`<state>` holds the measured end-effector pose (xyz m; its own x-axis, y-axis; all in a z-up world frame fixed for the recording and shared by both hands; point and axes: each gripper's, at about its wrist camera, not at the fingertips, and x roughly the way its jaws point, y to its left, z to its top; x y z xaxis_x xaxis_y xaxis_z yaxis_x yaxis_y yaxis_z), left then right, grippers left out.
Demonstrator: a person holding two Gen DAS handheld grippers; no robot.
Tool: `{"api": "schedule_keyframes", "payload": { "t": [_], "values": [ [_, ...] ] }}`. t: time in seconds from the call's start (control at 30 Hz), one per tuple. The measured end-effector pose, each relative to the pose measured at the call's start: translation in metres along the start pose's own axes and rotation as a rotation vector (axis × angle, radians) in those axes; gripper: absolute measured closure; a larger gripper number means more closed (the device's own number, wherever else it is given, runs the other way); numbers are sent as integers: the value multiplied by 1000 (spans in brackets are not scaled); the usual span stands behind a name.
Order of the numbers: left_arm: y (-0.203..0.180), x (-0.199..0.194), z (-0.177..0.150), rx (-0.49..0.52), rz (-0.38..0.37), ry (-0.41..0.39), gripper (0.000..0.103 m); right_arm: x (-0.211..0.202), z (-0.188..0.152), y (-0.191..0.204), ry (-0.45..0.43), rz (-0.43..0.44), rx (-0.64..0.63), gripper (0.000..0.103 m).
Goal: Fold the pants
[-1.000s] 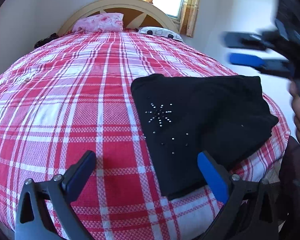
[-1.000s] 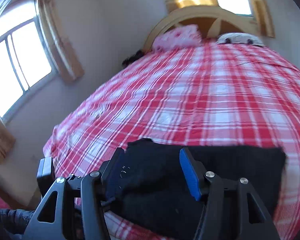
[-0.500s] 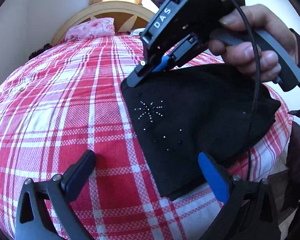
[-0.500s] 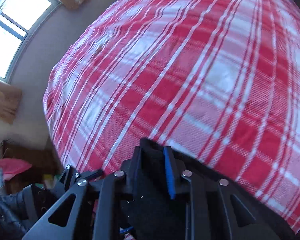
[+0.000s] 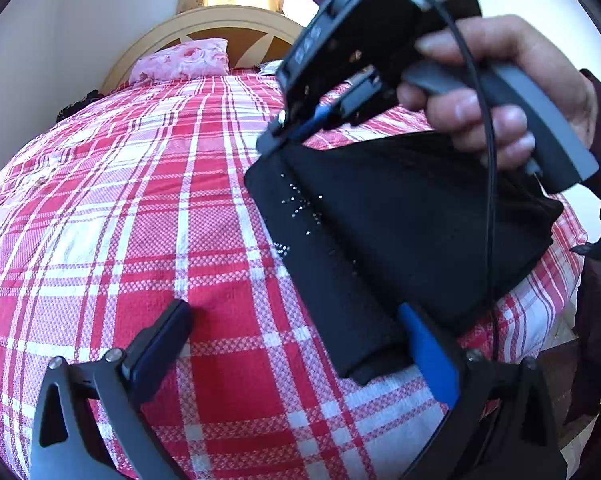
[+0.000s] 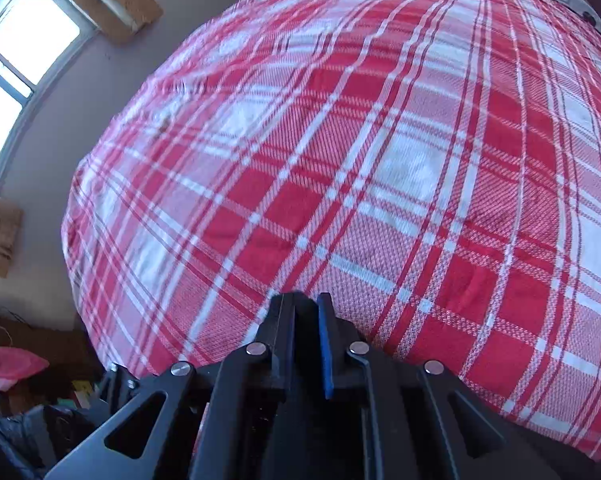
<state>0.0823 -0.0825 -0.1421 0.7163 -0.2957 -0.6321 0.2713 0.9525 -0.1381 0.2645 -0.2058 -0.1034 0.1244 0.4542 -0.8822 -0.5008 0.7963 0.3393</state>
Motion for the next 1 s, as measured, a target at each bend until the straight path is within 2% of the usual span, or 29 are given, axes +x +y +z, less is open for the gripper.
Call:
{"api": "schedule_keyframes", "payload": {
  "t": [0.07, 0.17, 0.23, 0.33, 0.43, 0.53, 0.6, 0.67, 0.73, 0.8, 0.9, 1.0],
  "values": [
    [3, -5, -1, -8, -10, -5, 0, -16, 0, 0, -44, -2, 6, 88],
    [8, -12, -3, -6, 5, -7, 0, -41, -6, -1, -113, -62, 13, 85],
    [12, -14, -4, -12, 12, -5, 0, -53, -18, -4, -149, -24, 40, 83],
    [17, -16, -4, -19, 24, -3, 0, -67, -55, -2, -178, 19, 51, 80],
    [14, -13, -6, -5, 40, -3, 0, -63, -86, 7, -177, 48, 31, 78],
    [13, -12, -5, -9, 48, 10, 0, -34, -110, -5, -118, 29, 72, 75],
    [14, -12, -3, -13, 47, 22, 0, -31, -118, -23, -196, 117, 152, 75],
    [13, -10, 1, -17, 52, 39, 0, -32, -121, -37, -219, 199, 241, 75],
    [12, -7, 5, -14, 61, 57, 0, -35, -124, -42, -243, 231, 274, 75],
    [12, -5, 8, -21, 66, 75, 0, -41, -129, -39, -259, 205, 255, 73],
    [12, -1, 14, -31, 73, 100, 0, -60, -142, -32, -307, 123, 206, 48],
    [8, 0, 21, -25, 74, 110, 0, -75, -156, -33, -332, 47, 194, 45]
  ]
}}
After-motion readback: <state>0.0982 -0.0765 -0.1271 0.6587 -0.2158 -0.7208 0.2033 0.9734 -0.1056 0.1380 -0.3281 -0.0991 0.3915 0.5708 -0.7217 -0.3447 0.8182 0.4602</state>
